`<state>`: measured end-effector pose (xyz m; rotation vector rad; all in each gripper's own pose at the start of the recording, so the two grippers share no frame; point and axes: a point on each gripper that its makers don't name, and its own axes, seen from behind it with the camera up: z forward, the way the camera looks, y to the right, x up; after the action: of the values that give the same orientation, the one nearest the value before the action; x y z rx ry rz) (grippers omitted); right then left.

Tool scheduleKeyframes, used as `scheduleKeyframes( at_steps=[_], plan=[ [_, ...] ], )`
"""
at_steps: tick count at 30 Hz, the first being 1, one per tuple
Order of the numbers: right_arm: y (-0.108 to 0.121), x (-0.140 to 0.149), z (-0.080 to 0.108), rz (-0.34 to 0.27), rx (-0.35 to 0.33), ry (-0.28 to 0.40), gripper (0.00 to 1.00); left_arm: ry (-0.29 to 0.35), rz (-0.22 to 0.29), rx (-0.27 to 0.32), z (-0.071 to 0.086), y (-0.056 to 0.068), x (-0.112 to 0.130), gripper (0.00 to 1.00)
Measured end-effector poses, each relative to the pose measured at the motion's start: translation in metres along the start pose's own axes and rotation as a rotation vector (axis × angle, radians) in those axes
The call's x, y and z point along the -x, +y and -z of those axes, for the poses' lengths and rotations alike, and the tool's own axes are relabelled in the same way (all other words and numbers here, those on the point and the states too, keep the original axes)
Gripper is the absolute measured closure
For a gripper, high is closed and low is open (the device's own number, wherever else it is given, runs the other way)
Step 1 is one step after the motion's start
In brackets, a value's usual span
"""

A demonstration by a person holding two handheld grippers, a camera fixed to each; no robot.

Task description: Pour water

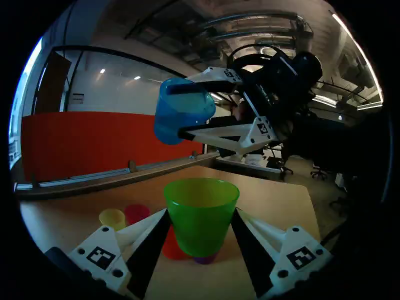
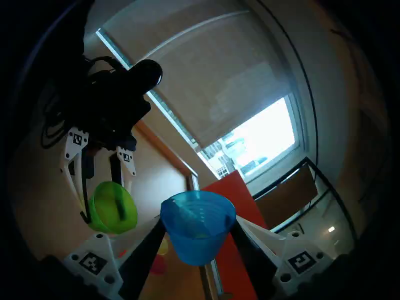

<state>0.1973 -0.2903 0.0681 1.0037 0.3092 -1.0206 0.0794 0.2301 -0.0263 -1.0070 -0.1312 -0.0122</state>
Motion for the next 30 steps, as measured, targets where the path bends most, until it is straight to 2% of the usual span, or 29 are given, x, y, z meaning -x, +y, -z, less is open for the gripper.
scheduleKeyframes(
  at_steps=[30],
  plan=[
    [0.002, -0.0055, -0.0001, 0.078, 0.005, -0.01, 0.1, 0.039, -0.005, -0.009, -0.0022, 0.001, -0.0087, 0.19]
  ],
)
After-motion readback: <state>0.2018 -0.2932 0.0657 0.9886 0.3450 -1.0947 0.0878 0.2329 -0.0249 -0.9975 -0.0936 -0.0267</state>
